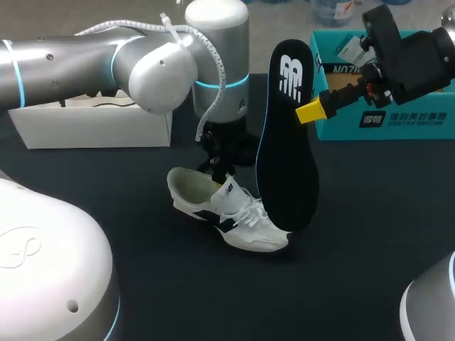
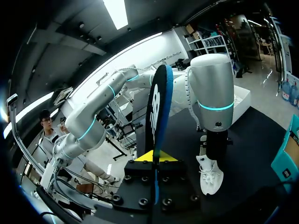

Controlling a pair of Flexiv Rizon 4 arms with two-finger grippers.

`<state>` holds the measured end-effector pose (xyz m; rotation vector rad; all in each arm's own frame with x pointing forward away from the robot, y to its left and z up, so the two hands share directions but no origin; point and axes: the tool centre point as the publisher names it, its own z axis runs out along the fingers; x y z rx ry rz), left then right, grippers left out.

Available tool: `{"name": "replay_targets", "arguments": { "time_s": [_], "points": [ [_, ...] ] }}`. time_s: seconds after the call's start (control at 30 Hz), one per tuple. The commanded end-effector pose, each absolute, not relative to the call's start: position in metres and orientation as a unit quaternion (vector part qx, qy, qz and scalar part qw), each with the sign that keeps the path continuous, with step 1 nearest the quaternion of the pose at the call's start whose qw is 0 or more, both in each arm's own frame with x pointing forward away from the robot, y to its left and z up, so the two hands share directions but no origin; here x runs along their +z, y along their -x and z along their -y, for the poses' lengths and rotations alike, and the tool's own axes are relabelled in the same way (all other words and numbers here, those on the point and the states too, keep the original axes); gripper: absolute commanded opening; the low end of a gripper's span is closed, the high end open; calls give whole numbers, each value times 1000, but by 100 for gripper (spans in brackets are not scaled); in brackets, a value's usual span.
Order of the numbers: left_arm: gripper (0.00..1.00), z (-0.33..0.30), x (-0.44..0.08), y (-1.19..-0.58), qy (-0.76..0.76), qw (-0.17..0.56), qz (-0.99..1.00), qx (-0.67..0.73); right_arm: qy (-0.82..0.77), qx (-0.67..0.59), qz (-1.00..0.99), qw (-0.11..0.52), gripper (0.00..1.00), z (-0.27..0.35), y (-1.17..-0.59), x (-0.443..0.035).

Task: Take the shoe out of the shoebox, open the shoe tongue, remove and reinsert the insole, then place the shoe into the shoebox

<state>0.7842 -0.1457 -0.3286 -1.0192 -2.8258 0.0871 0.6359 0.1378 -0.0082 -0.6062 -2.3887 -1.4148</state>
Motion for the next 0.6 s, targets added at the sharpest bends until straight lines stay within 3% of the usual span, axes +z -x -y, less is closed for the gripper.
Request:
{"name": "replay_targets", "arguments": {
  "time_s": [0.03, 0.6],
  "points": [
    [0, 149, -314, -799, 552, 159, 818, 29, 211, -491, 832, 150, 0, -139, -637, -9],
    [0, 155, -320, -796, 621, 140, 770, 33, 211, -491, 832, 150, 0, -139, -637, -9]
  ]
}}
